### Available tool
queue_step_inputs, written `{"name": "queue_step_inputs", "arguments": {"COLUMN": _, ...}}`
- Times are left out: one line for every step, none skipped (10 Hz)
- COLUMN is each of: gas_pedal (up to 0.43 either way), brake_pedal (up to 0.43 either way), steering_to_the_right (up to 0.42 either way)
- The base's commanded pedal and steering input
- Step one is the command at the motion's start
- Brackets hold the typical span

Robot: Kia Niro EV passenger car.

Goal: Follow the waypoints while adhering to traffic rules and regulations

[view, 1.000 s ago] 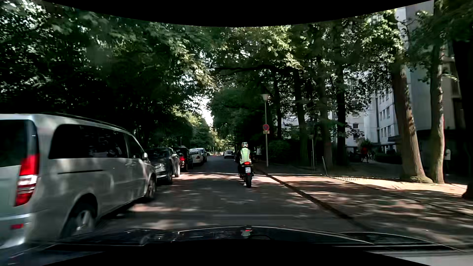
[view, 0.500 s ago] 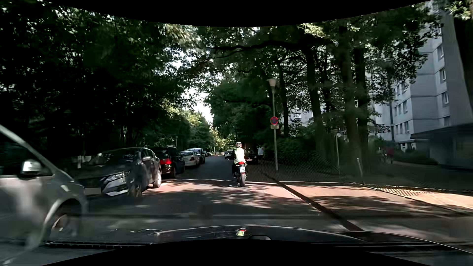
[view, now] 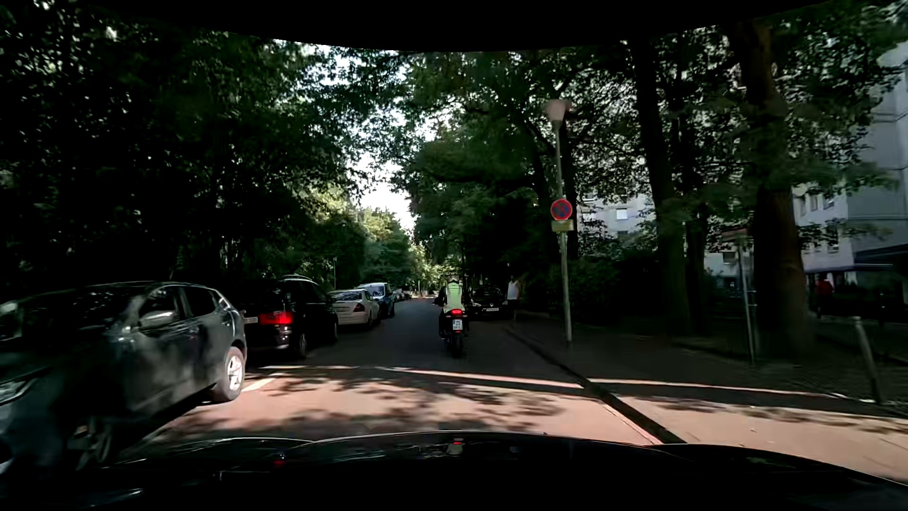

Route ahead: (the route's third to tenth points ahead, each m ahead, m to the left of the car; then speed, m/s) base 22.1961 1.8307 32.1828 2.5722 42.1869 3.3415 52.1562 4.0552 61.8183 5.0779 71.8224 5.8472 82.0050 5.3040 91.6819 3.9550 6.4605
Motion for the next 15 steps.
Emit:
{"name": "queue_step_inputs", "arguments": {"gas_pedal": 0.13, "brake_pedal": 0.0, "steering_to_the_right": -0.033}}
{"name": "queue_step_inputs", "arguments": {"gas_pedal": 0.13, "brake_pedal": 0.0, "steering_to_the_right": -0.04}}
{"name": "queue_step_inputs", "arguments": {"gas_pedal": 0.13, "brake_pedal": 0.0, "steering_to_the_right": -0.047}}
{"name": "queue_step_inputs", "arguments": {"gas_pedal": 0.13, "brake_pedal": 0.0, "steering_to_the_right": -0.049}}
{"name": "queue_step_inputs", "arguments": {"gas_pedal": 0.13, "brake_pedal": 0.0, "steering_to_the_right": -0.049}}
{"name": "queue_step_inputs", "arguments": {"gas_pedal": 0.13, "brake_pedal": 0.0, "steering_to_the_right": -0.049}}
{"name": "queue_step_inputs", "arguments": {"gas_pedal": 0.13, "brake_pedal": 0.0, "steering_to_the_right": -0.049}}
{"name": "queue_step_inputs", "arguments": {"gas_pedal": 0.13, "brake_pedal": 0.0, "steering_to_the_right": -0.049}}
{"name": "queue_step_inputs", "arguments": {"gas_pedal": 0.13, "brake_pedal": 0.0, "steering_to_the_right": -0.049}}
{"name": "queue_step_inputs", "arguments": {"gas_pedal": 0.13, "brake_pedal": 0.0, "steering_to_the_right": -0.047}}
{"name": "queue_step_inputs", "arguments": {"gas_pedal": 0.13, "brake_pedal": 0.0, "steering_to_the_right": -0.047}}
{"name": "queue_step_inputs", "arguments": {"gas_pedal": 0.118, "brake_pedal": 0.0, "steering_to_the_right": -0.045}}
{"name": "queue_step_inputs", "arguments": {"gas_pedal": 0.118, "brake_pedal": 0.0, "steering_to_the_right": -0.041}}
{"name": "queue_step_inputs", "arguments": {"gas_pedal": 0.118, "brake_pedal": 0.0, "steering_to_the_right": -0.029}}
{"name": "queue_step_inputs", "arguments": {"gas_pedal": 0.118, "brake_pedal": 0.0, "steering_to_the_right": -0.017}}
